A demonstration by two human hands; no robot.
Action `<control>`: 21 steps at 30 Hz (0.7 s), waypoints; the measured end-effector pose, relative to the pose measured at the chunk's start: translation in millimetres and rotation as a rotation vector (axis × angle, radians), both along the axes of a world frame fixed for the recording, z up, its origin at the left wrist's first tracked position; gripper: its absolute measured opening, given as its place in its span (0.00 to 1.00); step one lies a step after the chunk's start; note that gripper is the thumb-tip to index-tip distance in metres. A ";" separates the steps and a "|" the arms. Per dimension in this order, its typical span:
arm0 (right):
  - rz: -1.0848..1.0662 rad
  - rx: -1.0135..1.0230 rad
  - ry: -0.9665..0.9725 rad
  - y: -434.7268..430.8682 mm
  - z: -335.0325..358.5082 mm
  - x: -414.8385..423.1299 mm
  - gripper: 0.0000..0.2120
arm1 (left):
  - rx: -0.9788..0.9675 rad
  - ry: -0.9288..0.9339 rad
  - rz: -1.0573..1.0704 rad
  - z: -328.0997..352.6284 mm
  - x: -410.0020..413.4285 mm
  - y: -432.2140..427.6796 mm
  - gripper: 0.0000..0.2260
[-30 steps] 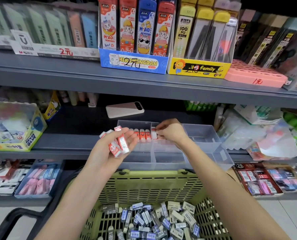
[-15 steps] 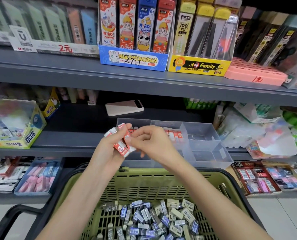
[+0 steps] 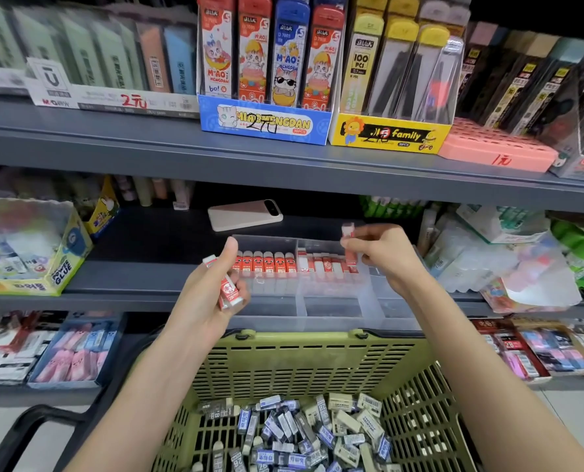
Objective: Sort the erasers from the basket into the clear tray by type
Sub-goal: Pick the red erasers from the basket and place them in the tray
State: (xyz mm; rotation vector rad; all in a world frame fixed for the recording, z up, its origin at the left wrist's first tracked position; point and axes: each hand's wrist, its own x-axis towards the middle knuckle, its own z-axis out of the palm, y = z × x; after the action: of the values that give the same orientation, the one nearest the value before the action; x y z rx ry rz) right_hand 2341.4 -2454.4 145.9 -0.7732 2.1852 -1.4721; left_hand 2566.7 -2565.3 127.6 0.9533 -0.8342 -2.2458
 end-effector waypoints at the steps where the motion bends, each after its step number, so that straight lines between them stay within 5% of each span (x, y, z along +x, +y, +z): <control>1: -0.010 0.029 0.020 -2.6 -2.7 -3.4 0.05 | 0.011 0.001 0.015 0.6 -0.1 0.2 0.16; 6: -0.010 0.237 0.172 -26.7 -19.3 -4.7 0.12 | 0.083 0.082 0.008 2.8 2.1 -4.9 0.04; 12: 0.104 0.467 0.372 -51.5 -32.0 18.5 0.16 | 0.137 0.106 -0.009 1.1 -0.4 -6.5 0.04; 18: 0.089 0.422 0.387 -41.0 -22.0 21.7 0.16 | -0.011 0.080 -0.048 -1.4 -2.7 -7.8 0.20; 21: 0.117 0.200 0.385 -26.4 -4.7 42.5 0.16 | -0.064 0.072 -0.045 -1.2 -4.8 -5.7 0.20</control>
State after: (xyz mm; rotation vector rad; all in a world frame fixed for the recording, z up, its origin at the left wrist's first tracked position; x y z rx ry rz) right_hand 2384.0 -2480.8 141.2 -1.1676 2.4654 -1.0963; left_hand 2562.0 -2571.1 126.3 0.8273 -0.8976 -2.2634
